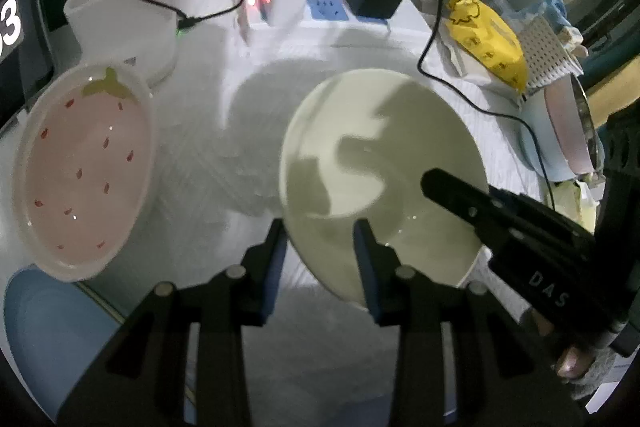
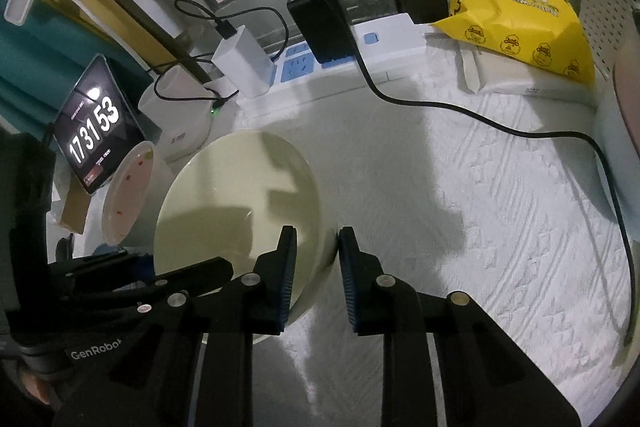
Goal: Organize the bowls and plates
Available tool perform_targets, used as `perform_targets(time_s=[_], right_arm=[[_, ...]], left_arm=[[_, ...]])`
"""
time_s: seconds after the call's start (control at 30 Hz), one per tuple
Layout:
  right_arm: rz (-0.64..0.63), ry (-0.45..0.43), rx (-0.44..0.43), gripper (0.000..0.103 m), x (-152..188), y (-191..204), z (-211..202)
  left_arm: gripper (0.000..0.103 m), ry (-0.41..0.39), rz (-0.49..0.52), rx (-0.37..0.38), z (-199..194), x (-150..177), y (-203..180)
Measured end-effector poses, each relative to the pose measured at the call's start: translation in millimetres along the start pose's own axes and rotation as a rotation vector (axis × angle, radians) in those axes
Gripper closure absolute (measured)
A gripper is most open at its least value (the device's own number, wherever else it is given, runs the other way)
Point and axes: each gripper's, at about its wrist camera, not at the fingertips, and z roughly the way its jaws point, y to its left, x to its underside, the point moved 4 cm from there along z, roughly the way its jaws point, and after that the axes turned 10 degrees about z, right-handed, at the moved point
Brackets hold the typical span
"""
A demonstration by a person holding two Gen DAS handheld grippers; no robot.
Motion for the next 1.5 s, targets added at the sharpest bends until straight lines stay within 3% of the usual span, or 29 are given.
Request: perform_targets(time_s=[0.23, 0.4, 0.93, 1.5], right_arm=[[-0.006, -0.048, 0.016, 0.090, 2.1, -1.4, -11.6], [-0.019, -0.089, 0.007, 0.091, -0.6, 4.4, -27.1], [-0.041, -0.191, 0.005, 0.091, 10.1, 26.9, -84.9], [-0.064, -0.257, 0.005, 0.091, 44.0, 55.5, -137.7]], left_arm=[[0.068, -0.081, 0.065, -0.048, -13.9, 0.9, -7.0], [0.071, -0.131, 0.085, -0.079, -25.9, 2.8, -10.6], [0.076, -0.249, 0.122, -0.076, -72.0, 18.8, -28.0], [0.076, -0.320, 0.139, -0.055, -121.4, 63.6, -40.7]])
